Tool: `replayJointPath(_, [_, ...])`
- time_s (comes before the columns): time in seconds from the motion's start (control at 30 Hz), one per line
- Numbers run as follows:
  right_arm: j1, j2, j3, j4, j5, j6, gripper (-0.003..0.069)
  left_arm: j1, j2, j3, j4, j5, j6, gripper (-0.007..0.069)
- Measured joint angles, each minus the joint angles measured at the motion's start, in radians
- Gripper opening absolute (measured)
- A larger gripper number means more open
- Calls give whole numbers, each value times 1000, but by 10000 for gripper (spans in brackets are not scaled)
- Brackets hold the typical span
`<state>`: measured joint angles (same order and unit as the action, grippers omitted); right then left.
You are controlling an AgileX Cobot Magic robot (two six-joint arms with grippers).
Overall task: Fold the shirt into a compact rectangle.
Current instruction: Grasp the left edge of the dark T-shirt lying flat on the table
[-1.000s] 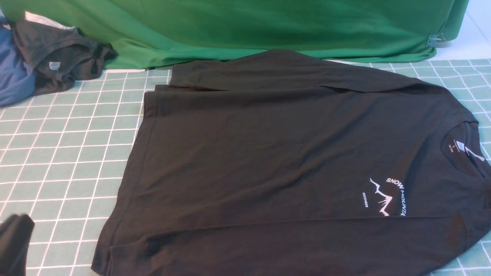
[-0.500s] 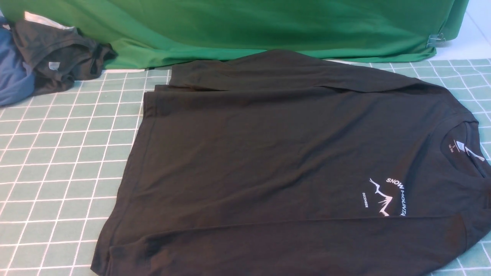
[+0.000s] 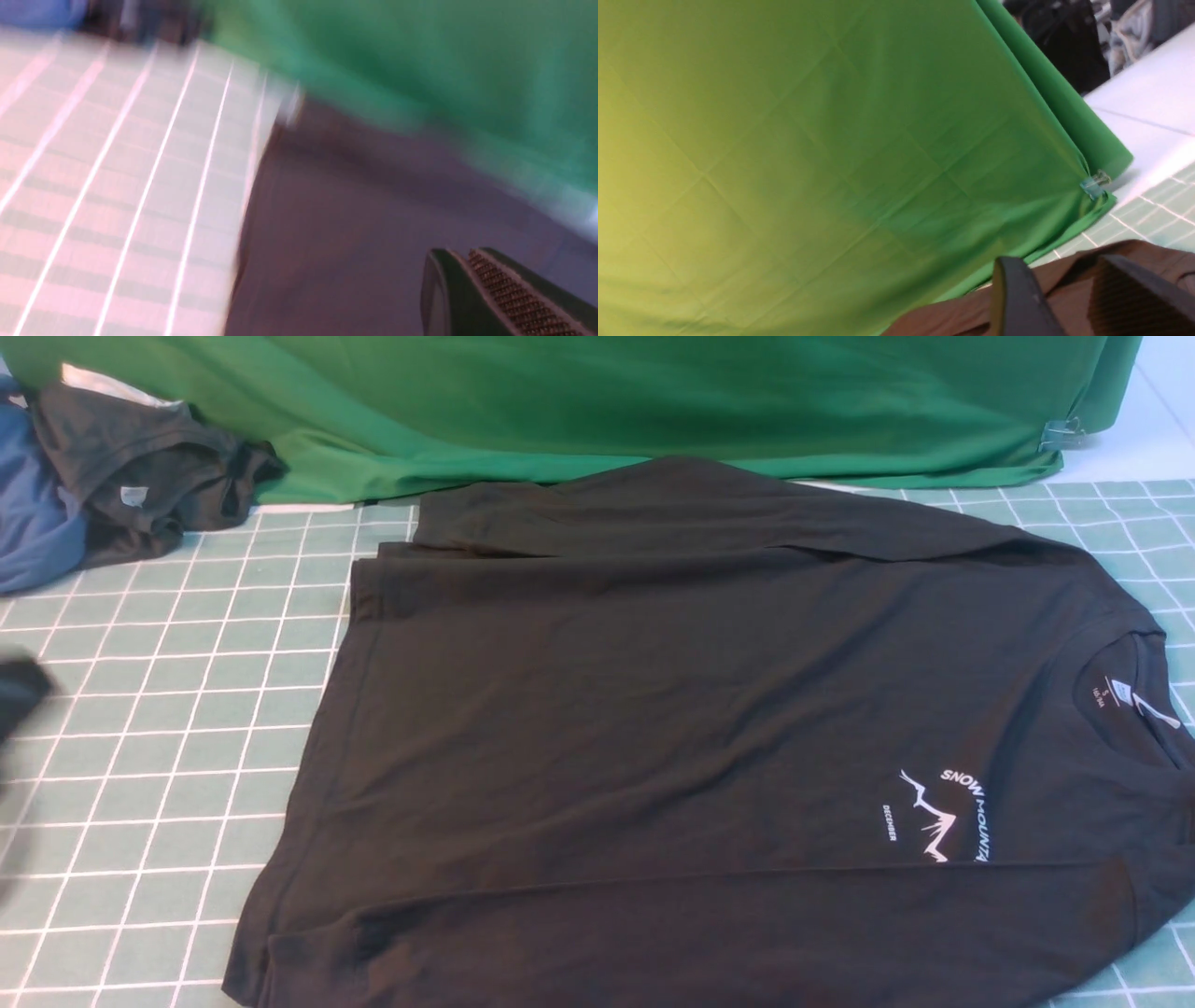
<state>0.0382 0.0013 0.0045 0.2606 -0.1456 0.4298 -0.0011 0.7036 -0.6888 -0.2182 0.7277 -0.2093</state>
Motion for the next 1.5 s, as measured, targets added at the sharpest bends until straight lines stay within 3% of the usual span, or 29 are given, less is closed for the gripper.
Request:
replayJointPath(0.1, [20, -1, -49, 1, 79, -11, 169, 0, 129, -8, -66, 77, 105, 14])
replayJointPath(0.2, [61, 53, -191, 1, 246, -135, 58, -1, 315, 7, -115, 137, 195, 8])
replayJointPath(0.27, [95, 134, -302, 1, 361, -256, 30, -26, 384, 38, -115, 129, 209, 2])
replayJointPath(0.33, [113, 210, -359, 1, 429, -295, 25, -75, 423, 65, -107, 101, 215, 2])
replayJointPath(0.5, [144, 455, -494, 2, 556, -382, 25, -258, 475, 123, 44, -4, 68, 2])
replayJointPath(0.63, [158, 587, -519, 5, 587, -412, 28, -310, 509, 126, 202, -52, -125, 4])
replayJointPath(0.7, [163, 615, -520, 5, 594, -415, 29, -311, 524, 126, 235, -72, -153, 8])
replayJointPath(0.83, [171, 648, -520, 6, 599, -415, 29, -316, 574, 126, 318, -86, -179, 57])
replayJointPath(1.1, [172, 653, -521, 6, 599, -415, 29, -317, 684, 126, 367, -193, -206, 342])
replayJointPath(1.23, [172, 653, -521, 7, 599, -416, 30, -317, 731, 126, 367, -203, -209, 444])
replayJointPath(1.4, [172, 653, -521, 8, 599, -418, 36, -317, 750, 126, 351, -206, -211, 464])
replayJointPath(1.5, [172, 653, -521, 8, 599, -418, 40, -317, 750, 126, 331, -204, -199, 374])
